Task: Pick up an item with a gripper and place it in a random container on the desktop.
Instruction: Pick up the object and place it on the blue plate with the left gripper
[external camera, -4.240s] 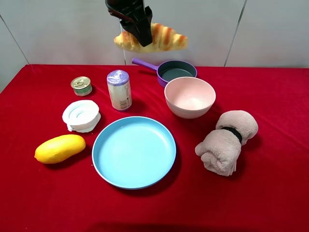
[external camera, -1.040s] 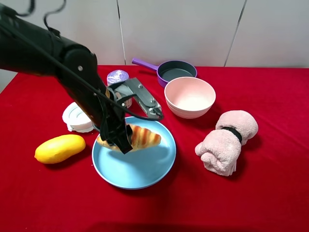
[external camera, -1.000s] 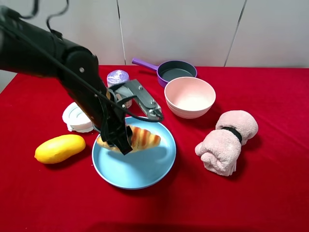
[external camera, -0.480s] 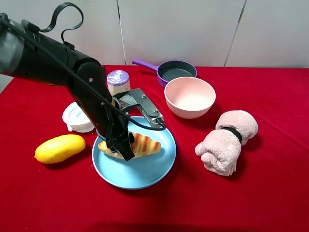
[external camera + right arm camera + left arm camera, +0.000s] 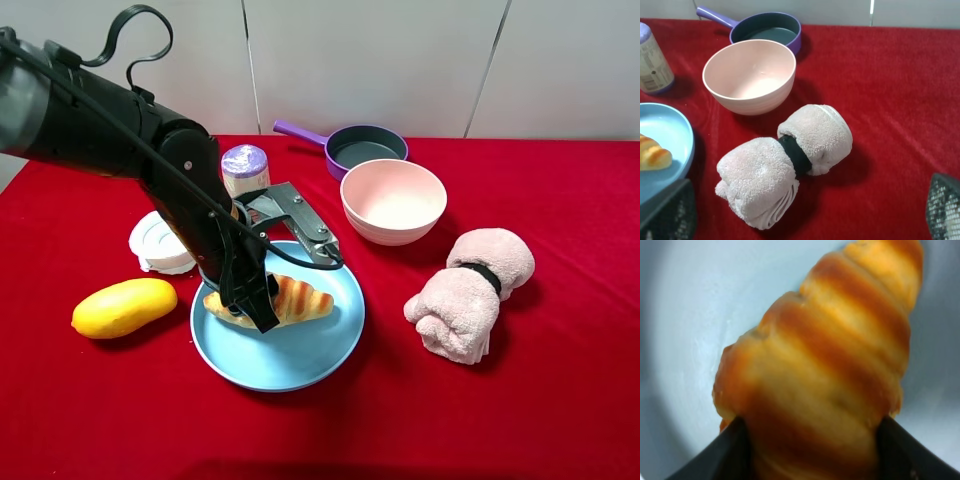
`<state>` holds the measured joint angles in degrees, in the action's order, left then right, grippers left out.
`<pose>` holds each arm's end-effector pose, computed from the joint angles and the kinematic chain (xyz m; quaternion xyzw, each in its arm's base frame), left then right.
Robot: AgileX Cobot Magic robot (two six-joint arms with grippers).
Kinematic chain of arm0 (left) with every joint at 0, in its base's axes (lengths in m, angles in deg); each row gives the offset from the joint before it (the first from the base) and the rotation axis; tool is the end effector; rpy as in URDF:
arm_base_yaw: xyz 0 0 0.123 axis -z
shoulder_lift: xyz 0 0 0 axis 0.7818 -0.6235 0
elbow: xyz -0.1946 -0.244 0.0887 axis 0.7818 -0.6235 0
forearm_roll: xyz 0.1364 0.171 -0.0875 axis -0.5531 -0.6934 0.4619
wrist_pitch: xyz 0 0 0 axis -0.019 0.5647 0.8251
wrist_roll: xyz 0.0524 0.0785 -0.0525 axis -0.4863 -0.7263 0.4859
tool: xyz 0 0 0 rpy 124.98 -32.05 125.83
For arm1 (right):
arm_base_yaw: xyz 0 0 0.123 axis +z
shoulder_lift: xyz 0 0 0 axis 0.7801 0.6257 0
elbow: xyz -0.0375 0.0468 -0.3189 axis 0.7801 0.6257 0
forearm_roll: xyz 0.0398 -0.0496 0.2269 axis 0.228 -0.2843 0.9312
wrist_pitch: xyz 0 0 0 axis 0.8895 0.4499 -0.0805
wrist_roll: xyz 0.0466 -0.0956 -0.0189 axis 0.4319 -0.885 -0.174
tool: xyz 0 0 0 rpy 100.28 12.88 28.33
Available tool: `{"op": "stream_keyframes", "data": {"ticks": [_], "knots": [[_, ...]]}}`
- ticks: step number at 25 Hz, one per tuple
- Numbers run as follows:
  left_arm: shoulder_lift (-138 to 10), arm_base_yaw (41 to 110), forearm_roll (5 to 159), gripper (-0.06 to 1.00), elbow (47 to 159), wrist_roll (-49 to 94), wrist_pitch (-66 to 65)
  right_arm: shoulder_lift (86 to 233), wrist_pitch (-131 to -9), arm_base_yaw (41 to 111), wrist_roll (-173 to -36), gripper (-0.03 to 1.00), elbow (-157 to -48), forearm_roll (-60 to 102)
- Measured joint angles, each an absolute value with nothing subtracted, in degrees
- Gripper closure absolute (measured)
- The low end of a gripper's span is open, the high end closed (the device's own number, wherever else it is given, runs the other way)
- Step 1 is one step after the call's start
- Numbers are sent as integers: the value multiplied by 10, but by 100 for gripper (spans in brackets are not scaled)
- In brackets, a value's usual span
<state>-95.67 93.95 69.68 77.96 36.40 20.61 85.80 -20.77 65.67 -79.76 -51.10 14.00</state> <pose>0.2478 -0.2286 0.1732 0.5057 0.8456 -0.0390 0.1665 -0.0419 -0.0087 0.2650 -0.0922 0.8358 0.0873 0.5342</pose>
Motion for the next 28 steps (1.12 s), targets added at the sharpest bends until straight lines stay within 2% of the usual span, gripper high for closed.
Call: {"op": "stream_keyframes", "data": {"ticks": [2, 6, 10, 28], "knots": [[-957, 940, 697, 43, 780, 364, 206, 858, -208, 657, -798, 28, -511, 140], [-957, 940, 698, 21, 780, 368, 206, 858, -208, 657, -798, 28, -511, 140], [-957, 940, 699, 9, 780, 386, 205, 858, -208, 657, -798, 28, -511, 140], [-953, 940, 699, 6, 780, 392, 191, 858, -208, 657, -798, 28, -511, 140]]}}
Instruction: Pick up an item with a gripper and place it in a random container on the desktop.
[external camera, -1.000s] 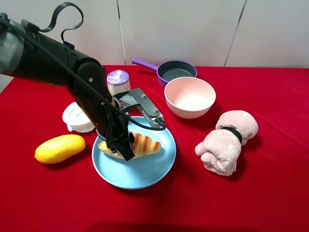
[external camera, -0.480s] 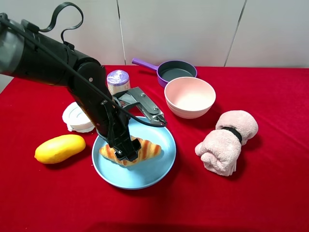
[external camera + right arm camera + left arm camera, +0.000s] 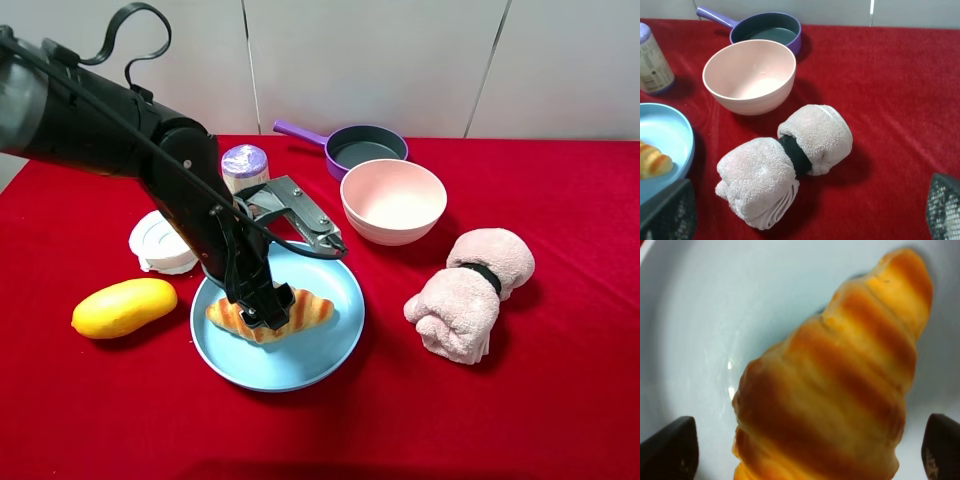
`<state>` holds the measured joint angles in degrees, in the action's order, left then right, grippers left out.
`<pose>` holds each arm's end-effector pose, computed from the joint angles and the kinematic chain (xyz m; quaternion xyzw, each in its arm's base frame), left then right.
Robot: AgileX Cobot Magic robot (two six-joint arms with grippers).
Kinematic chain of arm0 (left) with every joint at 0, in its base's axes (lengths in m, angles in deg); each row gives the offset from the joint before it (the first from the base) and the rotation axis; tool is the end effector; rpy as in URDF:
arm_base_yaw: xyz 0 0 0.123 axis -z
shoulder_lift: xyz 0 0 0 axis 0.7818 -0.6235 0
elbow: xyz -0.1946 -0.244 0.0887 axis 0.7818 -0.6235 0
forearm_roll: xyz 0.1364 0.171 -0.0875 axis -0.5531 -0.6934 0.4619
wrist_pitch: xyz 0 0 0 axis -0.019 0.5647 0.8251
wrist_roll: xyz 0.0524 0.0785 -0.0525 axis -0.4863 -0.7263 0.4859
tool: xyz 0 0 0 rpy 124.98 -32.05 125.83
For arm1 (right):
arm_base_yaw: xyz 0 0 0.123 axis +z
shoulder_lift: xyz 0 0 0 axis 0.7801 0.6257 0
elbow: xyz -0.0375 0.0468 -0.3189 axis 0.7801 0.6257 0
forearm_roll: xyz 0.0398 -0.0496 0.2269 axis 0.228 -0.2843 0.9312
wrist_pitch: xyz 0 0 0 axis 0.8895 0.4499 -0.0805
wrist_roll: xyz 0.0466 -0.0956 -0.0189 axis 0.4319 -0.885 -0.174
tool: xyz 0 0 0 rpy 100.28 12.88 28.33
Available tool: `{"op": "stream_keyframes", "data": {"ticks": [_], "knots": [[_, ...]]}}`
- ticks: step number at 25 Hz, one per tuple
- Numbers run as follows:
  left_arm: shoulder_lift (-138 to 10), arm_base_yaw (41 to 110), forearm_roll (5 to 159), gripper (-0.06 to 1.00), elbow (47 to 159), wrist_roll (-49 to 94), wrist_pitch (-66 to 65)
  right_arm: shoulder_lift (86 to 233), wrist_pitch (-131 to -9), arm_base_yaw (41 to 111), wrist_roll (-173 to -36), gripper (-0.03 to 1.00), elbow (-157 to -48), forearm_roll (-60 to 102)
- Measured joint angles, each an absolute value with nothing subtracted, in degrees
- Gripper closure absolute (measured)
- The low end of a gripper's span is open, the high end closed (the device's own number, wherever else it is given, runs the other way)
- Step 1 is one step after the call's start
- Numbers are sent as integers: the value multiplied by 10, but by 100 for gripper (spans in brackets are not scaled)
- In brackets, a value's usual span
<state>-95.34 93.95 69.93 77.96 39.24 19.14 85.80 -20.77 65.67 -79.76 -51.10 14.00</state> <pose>0.2494 -0.2302 0.1761 0.4816 0.8563 -0.0476 0.1804 -0.0419 -0.0087 0.2650 -0.0922 0.8358 0.0873 0.5342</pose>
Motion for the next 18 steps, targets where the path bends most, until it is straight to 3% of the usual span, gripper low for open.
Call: {"op": "stream_keyframes", "data": {"ticks": [7, 18], "knots": [[-905, 940, 700, -4, 780, 392, 203, 858, -208, 657, -797, 28, -511, 140], [-767, 940, 700, -5, 780, 406, 268, 858, -208, 657, -796, 28, -511, 140]]}}
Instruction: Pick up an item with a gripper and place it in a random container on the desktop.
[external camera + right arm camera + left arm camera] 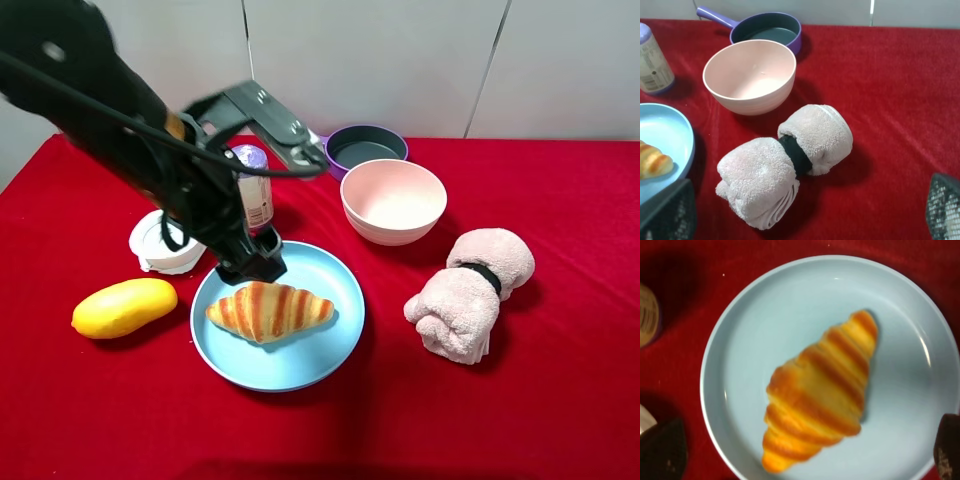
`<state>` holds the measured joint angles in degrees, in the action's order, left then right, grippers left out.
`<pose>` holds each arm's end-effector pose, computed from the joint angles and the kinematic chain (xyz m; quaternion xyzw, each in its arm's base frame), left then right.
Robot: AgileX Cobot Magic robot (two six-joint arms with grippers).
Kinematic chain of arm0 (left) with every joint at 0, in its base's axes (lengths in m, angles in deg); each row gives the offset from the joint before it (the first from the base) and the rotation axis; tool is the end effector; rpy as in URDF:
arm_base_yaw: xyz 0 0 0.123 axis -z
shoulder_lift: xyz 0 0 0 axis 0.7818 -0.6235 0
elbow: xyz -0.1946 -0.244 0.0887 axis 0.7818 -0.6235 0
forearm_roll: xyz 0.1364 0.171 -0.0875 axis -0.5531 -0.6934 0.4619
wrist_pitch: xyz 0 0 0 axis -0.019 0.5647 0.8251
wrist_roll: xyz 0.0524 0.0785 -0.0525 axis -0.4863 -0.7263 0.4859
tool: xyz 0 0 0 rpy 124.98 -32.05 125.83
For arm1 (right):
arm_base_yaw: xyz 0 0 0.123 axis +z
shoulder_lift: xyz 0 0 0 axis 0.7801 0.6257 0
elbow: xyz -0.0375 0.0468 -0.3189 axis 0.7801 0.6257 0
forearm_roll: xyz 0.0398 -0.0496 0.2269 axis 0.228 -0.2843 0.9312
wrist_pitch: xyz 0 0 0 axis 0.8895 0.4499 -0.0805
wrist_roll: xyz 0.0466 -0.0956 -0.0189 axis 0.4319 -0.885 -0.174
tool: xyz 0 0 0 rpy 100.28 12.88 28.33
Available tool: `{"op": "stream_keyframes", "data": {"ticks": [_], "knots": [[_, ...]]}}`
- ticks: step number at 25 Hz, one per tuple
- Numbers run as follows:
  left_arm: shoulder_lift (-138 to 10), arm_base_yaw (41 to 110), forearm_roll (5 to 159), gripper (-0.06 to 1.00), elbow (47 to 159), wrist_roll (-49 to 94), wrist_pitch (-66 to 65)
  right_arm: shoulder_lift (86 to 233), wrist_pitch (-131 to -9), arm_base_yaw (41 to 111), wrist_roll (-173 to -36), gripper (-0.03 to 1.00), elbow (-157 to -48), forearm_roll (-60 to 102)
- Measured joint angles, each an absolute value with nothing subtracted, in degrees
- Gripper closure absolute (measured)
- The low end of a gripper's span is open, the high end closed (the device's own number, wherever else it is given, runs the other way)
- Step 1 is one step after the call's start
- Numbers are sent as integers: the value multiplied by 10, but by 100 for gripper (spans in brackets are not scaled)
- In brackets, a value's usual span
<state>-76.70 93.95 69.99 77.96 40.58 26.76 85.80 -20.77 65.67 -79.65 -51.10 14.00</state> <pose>0.2150 -0.1992 0.2733 0.4619 0.8415 -0.0736 0.2702 -0.0419 -0.0087 0.2650 -0.0914 0.8358 0.0878 0.5341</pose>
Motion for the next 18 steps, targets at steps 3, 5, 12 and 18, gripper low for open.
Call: {"op": "stream_keyframes", "data": {"ticks": [3, 5, 12, 18], "knots": [[-742, 938, 699, -5, 780, 423, 301, 858, -208, 657, -796, 28, -511, 140], [-727, 936, 699, -5, 780, 437, 320, 858, -208, 657, -796, 28, -511, 140], [-662, 930, 666, -5, 780, 490, 393, 858, -208, 657, -796, 28, -511, 140], [-595, 930, 616, -5, 780, 562, 480, 858, -208, 657, -796, 28, -511, 140]]}}
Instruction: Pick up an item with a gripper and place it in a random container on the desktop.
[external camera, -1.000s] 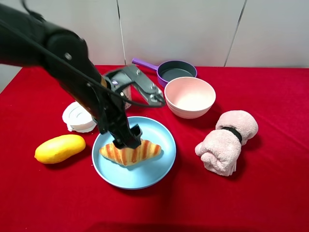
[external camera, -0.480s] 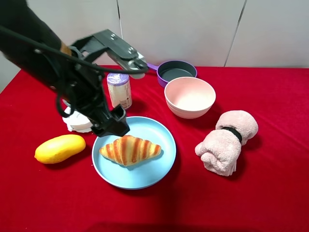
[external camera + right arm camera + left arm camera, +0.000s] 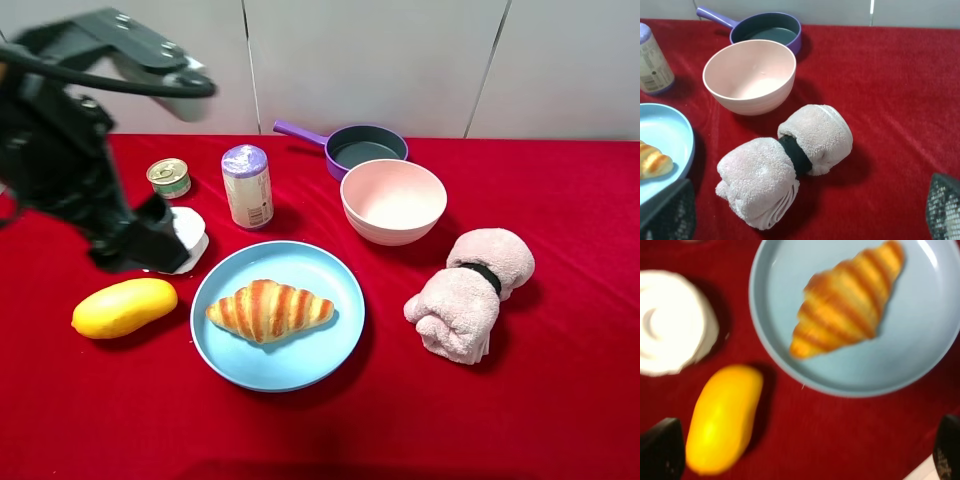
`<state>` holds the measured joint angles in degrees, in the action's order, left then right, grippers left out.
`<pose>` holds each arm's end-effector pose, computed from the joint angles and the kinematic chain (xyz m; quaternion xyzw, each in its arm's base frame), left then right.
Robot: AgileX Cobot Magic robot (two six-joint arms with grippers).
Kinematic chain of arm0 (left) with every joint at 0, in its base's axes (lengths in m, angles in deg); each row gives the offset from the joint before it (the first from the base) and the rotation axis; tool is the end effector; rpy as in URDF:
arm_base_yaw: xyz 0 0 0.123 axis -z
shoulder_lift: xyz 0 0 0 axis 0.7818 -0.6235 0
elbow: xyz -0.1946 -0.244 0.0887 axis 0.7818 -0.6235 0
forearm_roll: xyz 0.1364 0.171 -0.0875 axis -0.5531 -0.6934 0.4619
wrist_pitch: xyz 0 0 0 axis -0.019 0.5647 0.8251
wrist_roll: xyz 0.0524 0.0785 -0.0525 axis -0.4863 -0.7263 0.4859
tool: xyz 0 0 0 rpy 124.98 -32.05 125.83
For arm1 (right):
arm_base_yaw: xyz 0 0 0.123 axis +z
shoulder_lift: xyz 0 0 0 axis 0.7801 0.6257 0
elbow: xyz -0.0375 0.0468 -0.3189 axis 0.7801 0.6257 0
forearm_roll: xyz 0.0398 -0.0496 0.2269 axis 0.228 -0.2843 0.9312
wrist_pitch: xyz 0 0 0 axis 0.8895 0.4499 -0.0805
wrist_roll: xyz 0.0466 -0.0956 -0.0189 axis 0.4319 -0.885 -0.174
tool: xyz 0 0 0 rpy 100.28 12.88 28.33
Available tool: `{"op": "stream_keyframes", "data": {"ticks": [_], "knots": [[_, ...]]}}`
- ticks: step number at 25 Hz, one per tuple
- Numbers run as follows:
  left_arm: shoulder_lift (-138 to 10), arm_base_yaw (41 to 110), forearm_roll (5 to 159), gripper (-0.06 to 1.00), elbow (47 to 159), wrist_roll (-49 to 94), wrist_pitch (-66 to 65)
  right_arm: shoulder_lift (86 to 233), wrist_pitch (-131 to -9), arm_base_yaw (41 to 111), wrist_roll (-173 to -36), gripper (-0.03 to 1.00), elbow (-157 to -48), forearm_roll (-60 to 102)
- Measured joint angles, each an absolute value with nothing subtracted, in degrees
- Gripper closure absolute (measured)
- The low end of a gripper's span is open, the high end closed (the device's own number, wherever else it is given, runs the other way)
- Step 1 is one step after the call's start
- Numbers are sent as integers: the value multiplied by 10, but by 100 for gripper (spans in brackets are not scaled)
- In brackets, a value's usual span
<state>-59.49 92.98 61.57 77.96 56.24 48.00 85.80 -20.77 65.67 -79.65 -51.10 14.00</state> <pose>0.1600 -0.1280 0.3288 0.3687 0.8949 -0.0345 0.2493 -0.0419 -0.0087 0.2650 -0.0914 0.8358 0.0878 0.5341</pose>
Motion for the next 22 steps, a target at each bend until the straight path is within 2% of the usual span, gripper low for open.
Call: {"op": "stream_keyframes", "data": {"ticks": [7, 22], "knots": [[-519, 930, 579, -5, 769, 624, 572, 858, -208, 657, -796, 28, -511, 140], [-326, 930, 608, -5, 621, 630, 625, 858, -208, 657, -796, 28, -511, 140]]}}
